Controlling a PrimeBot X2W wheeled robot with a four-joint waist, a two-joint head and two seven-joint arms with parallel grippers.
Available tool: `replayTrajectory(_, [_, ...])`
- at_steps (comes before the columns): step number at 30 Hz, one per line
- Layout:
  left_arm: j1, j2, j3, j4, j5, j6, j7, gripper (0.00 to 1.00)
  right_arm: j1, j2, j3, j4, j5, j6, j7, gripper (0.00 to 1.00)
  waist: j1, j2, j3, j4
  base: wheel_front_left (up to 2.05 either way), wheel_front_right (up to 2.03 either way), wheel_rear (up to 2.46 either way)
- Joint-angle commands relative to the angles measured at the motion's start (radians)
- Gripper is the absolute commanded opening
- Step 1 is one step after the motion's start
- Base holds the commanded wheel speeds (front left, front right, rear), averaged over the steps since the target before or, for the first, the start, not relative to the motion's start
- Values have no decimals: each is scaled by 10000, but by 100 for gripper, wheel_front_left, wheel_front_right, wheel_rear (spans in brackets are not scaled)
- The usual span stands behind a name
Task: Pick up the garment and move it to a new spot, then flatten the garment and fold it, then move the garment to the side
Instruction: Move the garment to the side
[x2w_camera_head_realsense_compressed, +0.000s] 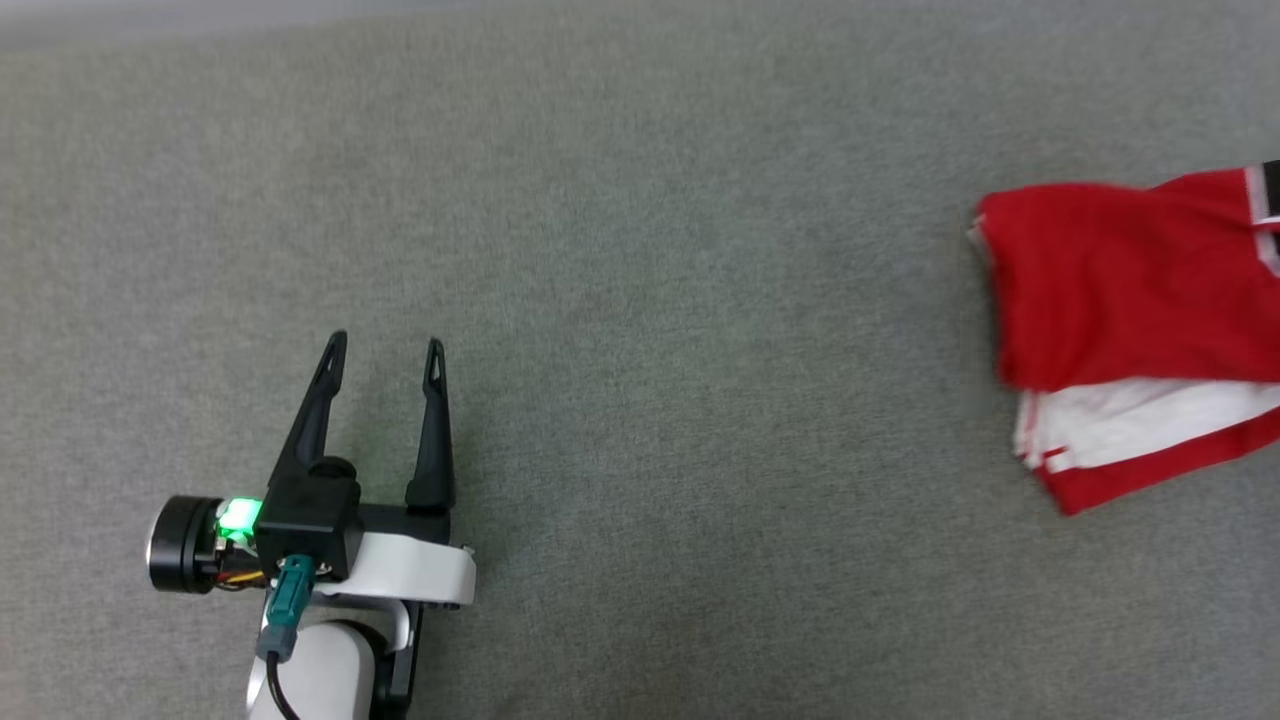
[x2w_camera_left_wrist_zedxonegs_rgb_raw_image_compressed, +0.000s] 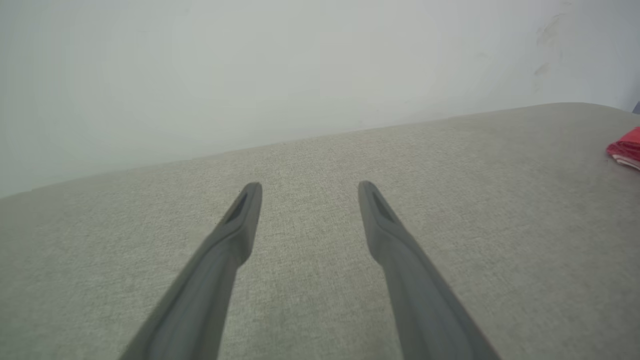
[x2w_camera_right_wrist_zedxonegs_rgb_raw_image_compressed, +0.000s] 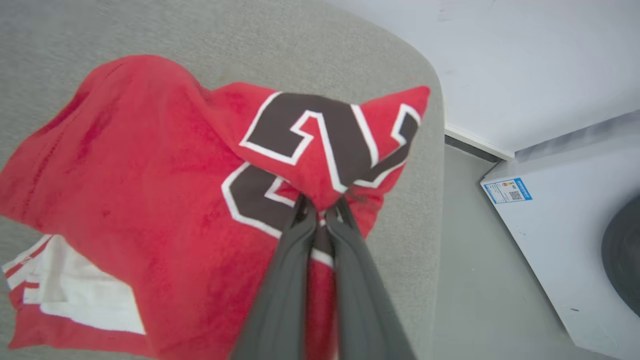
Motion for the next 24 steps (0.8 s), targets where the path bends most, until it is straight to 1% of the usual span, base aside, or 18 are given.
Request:
replayTrajectory(1, [-236, 45, -11, -127, 38, 32, -22, 100, -309, -222, -126, 388, -162, -16, -104, 0, -1, 0, 584, 171, 0, 0, 0])
replayTrajectory(9, [-744, 43, -192, -557, 120, 93, -23, 100, -889, -769, -943, 2345, -514, -17, -424, 0, -1, 0, 1559, 600, 0, 0, 0])
replayTrajectory(14, [-809, 77, -206, -688, 116, 173, -23, 100, -1053, -779, -1368, 3367, -415, -17, -603, 0, -1, 0, 1800, 705, 0, 0, 0])
replayTrajectory(18, [-790, 109, -217, -729, 110, 214, -23, 100, -1094, -779, -1451, 3758, -520, -17, -697, 0, -1, 0, 1828, 732, 0, 0, 0])
replayTrajectory(20, [-765, 136, -211, -742, 97, 248, -23, 100, -1130, -654, -1482, 3954, -533, -17, -737, 0, -1, 0, 1789, 726, 0, 0, 0])
replayTrajectory(21, [-710, 152, -196, -711, 74, 276, -23, 100, -1157, -489, -1492, 4102, -549, -17, -730, 0, -1, 0, 1691, 700, 0, 0, 0])
replayTrajectory(23, [-671, 159, -186, -680, 60, 304, -23, 100, -1205, -418, -1525, 4178, -567, -17, -779, 0, -1, 0, 1623, 681, 0, 0, 0])
replayTrajectory(24, [-587, 161, -183, -614, 26, 336, -23, 100, -1281, -334, -1622, 4360, -691, -17, -921, 100, -1, 0, 1439, 649, 0, 0, 0])
